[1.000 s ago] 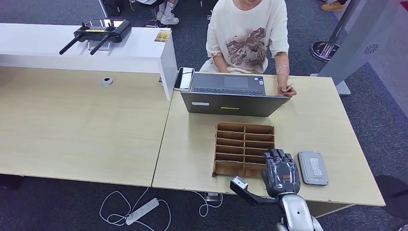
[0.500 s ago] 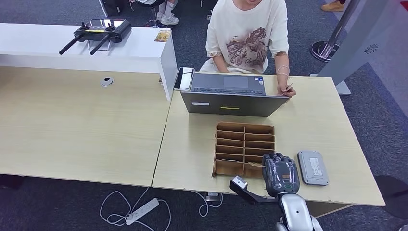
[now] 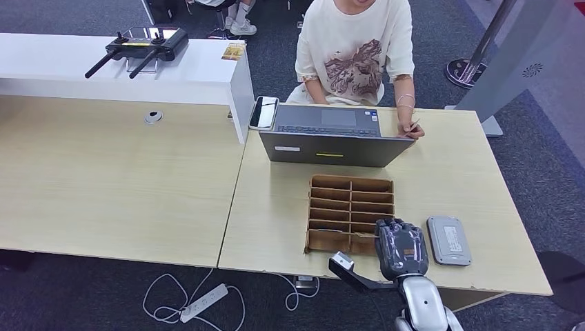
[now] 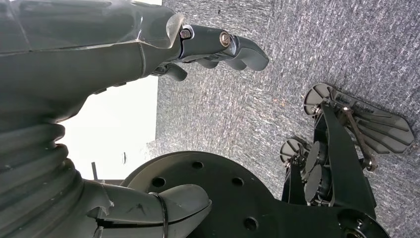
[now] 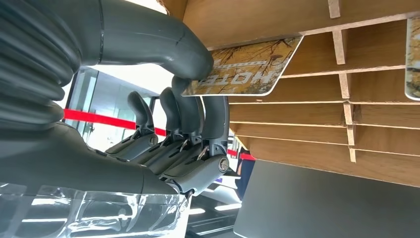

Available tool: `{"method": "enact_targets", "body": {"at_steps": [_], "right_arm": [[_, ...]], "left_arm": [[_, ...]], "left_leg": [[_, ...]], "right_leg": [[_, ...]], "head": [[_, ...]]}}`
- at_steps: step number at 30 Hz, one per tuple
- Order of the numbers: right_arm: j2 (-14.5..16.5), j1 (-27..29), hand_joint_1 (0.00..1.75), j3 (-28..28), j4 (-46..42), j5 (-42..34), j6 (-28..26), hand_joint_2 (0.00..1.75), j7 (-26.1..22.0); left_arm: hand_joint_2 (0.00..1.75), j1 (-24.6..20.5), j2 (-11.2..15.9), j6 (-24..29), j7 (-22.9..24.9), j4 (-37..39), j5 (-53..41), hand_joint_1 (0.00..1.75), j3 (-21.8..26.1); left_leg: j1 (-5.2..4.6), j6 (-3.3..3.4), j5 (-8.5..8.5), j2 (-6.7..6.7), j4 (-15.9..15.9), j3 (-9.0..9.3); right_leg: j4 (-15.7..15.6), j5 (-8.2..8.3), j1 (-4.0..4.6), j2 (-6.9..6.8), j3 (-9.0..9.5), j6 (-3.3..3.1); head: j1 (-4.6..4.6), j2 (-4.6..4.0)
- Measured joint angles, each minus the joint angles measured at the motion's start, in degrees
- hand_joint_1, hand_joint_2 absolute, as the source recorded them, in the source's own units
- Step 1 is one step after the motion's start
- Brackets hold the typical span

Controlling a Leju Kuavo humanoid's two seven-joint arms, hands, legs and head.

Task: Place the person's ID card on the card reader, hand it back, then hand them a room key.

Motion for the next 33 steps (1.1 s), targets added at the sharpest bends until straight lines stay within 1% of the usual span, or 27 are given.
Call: {"method": "enact_targets", "body": {"at_steps": [2, 4, 5, 14, 25, 33], "right_arm": [[-0.02, 0.00, 1.61, 0.01, 0.00, -0.08, -0.11, 1.75, 0.00], [-0.03, 0.00, 1.71, 0.01, 0.00, -0.17, -0.21, 1.75, -0.02], [-0.04, 0.00, 1.74, 0.01, 0.00, -0.20, -0.27, 1.75, -0.05], [-0.04, 0.00, 1.75, 0.01, -0.05, -0.39, -1.39, 1.75, -0.63], [-0.04, 0.12, 1.75, 0.01, -1.08, -3.55, -2.26, 1.75, -2.93], [-0.15, 0.88, 1.75, -0.39, -2.84, -5.20, -2.70, 1.75, -3.60]], "left_arm": [[1.75, 0.00, 0.00, 0.00, 0.00, 0.00, 0.00, 0.00, 0.00], [1.75, 0.00, 0.00, 0.00, 0.00, 0.00, 0.01, 0.00, 0.00], [1.75, 0.00, 0.00, 0.01, 0.00, -0.01, 0.02, 0.00, 0.00], [1.75, 0.00, 0.00, 0.02, -0.02, 0.00, 0.18, 0.00, 0.00], [1.75, -0.01, -0.04, 0.15, -0.02, -0.01, 0.73, 0.00, 0.00], [1.75, 0.00, -0.07, 0.20, -0.02, 0.00, 1.13, 0.00, 0.00]], "left_leg": [[0.00, 0.00, 0.00, 0.00, 0.00, 0.00], [0.00, 0.00, 0.00, 0.00, 0.00, 0.00], [0.00, 0.00, 0.00, 0.00, 0.00, 0.00], [0.00, 0.00, 0.00, 0.00, 0.00, 0.00], [0.00, 0.00, 0.00, 0.01, 0.00, 0.00], [0.00, 0.00, 0.00, 0.01, 0.00, 0.00]], "right_leg": [[0.00, 0.00, 0.00, 0.00, 0.00, 0.00], [0.00, 0.00, 0.00, 0.00, 0.00, 0.00], [0.00, 0.00, 0.00, 0.00, 0.00, 0.00], [0.00, 0.00, 0.00, 0.00, 0.00, 0.00], [0.00, 0.00, 0.00, 0.00, -0.01, 0.00], [0.00, 0.00, 0.00, 0.01, -0.02, 0.00]], "head": [[0.01, 0.00], [0.01, 0.00], [0.01, 0.00], [0.00, 0.00], [0.01, 0.00], [0.01, 0.00]]}}
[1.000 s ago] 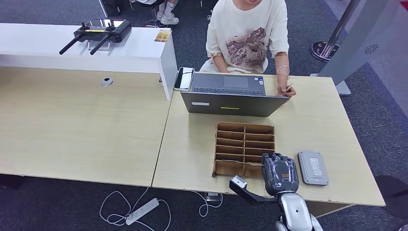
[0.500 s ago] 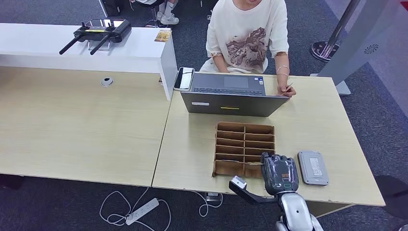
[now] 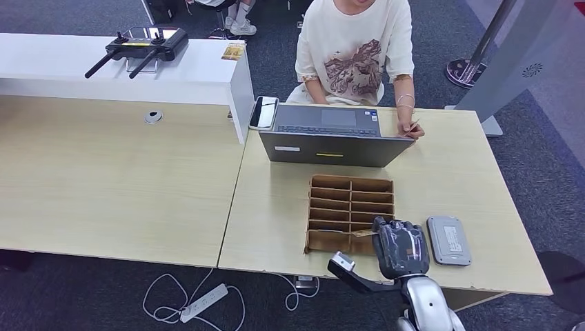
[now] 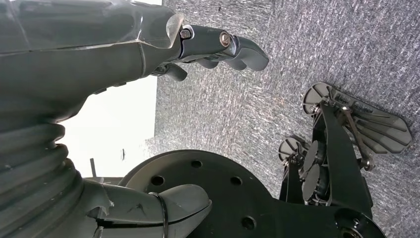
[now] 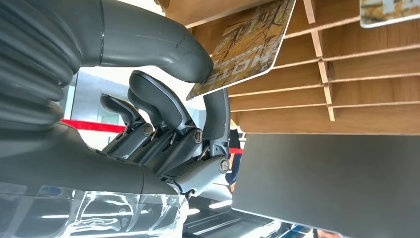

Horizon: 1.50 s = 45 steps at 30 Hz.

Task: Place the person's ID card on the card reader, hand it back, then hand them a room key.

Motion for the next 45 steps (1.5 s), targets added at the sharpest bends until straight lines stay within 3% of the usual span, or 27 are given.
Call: {"method": "enact_targets", "body": {"at_steps": [22, 31, 45], "right_arm": [[-0.02, 1.03, 1.75, -2.26, -3.84, -1.29, -0.40, 1.75, -1.00], [-0.02, 1.09, 1.75, -4.51, -5.13, -6.10, -0.23, 1.75, -3.98], [-0.04, 1.57, 1.75, -6.60, -7.15, -5.52, -0.23, 1.75, -5.10]], "left_arm": [[1.75, -0.02, -0.26, 0.52, -0.09, -0.01, 0.98, 0.00, 0.03], [1.75, -0.09, -0.31, 0.61, -0.33, -0.01, 1.68, 0.00, 0.04], [1.75, -0.21, -0.57, 0.60, -0.50, -0.02, 2.13, 0.00, 0.05]], "left_leg": [[0.00, 0.00, 0.00, 0.04, 0.00, 0.00], [0.00, 0.00, 0.00, 0.05, 0.00, 0.00], [0.00, 0.00, 0.00, 0.07, 0.00, 0.00]], "right_leg": [[0.00, 0.00, 0.00, 0.04, -0.01, 0.00], [0.00, 0.00, 0.00, 0.04, -0.01, 0.00], [0.00, 0.00, 0.00, 0.06, -0.02, 0.00]], "head": [[0.00, 0.00], [0.00, 0.00], [0.00, 0.00]]}}
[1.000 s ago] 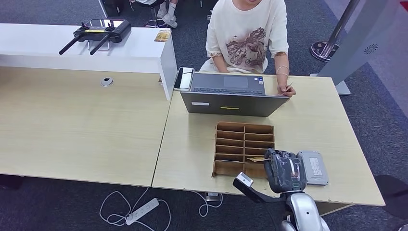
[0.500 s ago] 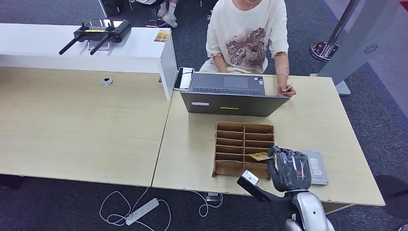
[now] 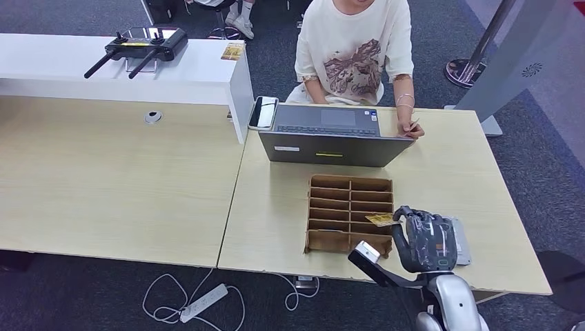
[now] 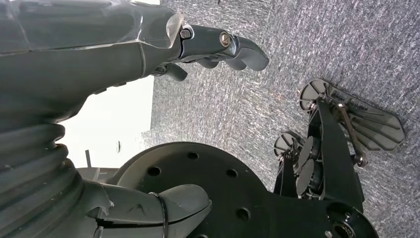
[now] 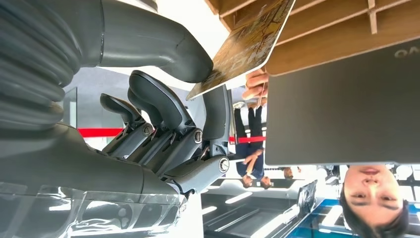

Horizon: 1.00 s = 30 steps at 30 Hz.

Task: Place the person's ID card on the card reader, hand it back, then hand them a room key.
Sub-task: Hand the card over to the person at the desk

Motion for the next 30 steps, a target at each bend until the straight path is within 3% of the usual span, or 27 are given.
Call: {"method": "enact_targets", "body": {"at_steps": [18, 30], "right_arm": [[0.15, 0.07, 1.75, 0.04, -4.50, -4.04, -5.81, 1.75, -10.58], [0.17, -2.82, 1.75, 1.13, -6.08, -3.47, -10.89, 1.75, -11.93]], "left_arm": [[1.75, -0.60, 0.00, 0.05, 0.09, -0.01, 0.88, 0.00, 0.01], [1.75, -0.80, 0.02, 0.05, 0.09, 0.00, 1.04, 0.00, -0.01]], "left_leg": [[0.00, 0.00, 0.00, -0.01, 0.00, -0.01], [0.00, 0.00, 0.00, -0.01, 0.00, -0.01]], "right_leg": [[0.01, 0.00, 0.00, 0.00, 0.01, 0.00], [0.01, 0.00, 0.00, 0.00, 0.01, 0.00]], "head": [[0.00, 0.00], [0.00, 0.00]]}}
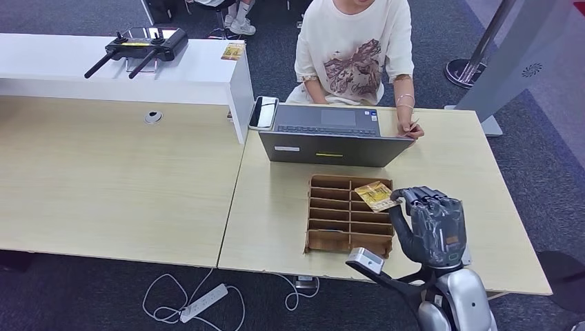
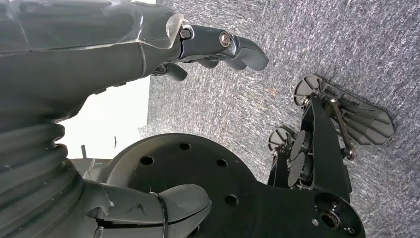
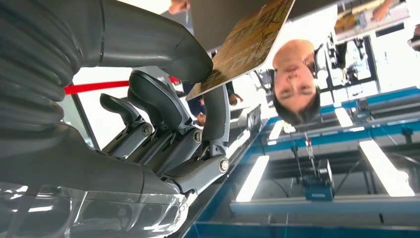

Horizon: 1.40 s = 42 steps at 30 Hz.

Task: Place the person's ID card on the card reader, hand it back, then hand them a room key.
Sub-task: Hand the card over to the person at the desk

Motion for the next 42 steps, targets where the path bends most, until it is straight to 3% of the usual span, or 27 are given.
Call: {"method": "enact_targets", "body": {"at_steps": [10, 21, 34, 42], "right_arm": [[0.00, -5.61, 1.75, 0.60, 0.43, 0.82, -1.67, 1.75, 0.50], [-0.15, -16.65, 1.75, 0.68, 6.64, -0.25, -2.34, 1.75, 1.48], [-0.45, -32.13, 1.75, 0.80, 22.09, -2.53, -1.23, 1.75, 3.14], [-0.68, -41.11, 1.75, 0.91, 35.00, -1.74, 3.71, 1.75, 5.97]], "left_arm": [[1.75, -0.02, 0.02, 0.00, 0.02, -0.01, 0.08, 0.00, -0.01], [1.75, -0.03, 0.09, 0.10, 0.02, 0.00, 0.50, 0.00, -0.02], [1.75, -0.05, 0.19, 0.49, 0.00, 0.01, 0.78, 0.00, -0.02], [1.75, 0.03, 0.80, -0.43, 0.00, 0.00, 0.46, 0.00, -0.05]], "left_leg": [[0.00, 0.00, 0.00, 0.00, 0.00, 0.00], [0.00, -0.02, 0.05, 0.01, 0.00, 0.01], [0.00, -0.04, 0.07, 0.00, 0.01, 0.01], [0.00, -0.04, 0.07, 0.00, 0.02, 0.01]], "right_leg": [[0.01, 0.01, 0.00, 0.00, 0.00, 0.00], [0.03, 0.04, 0.00, 0.02, 0.00, 0.00], [0.05, 0.06, 0.00, 0.02, 0.00, -0.02], [0.07, 0.08, 0.00, 0.03, -0.02, -0.03]], "head": [[-0.01, 0.00], [0.01, 0.00], [0.00, 0.00], [0.01, 0.00]]}}
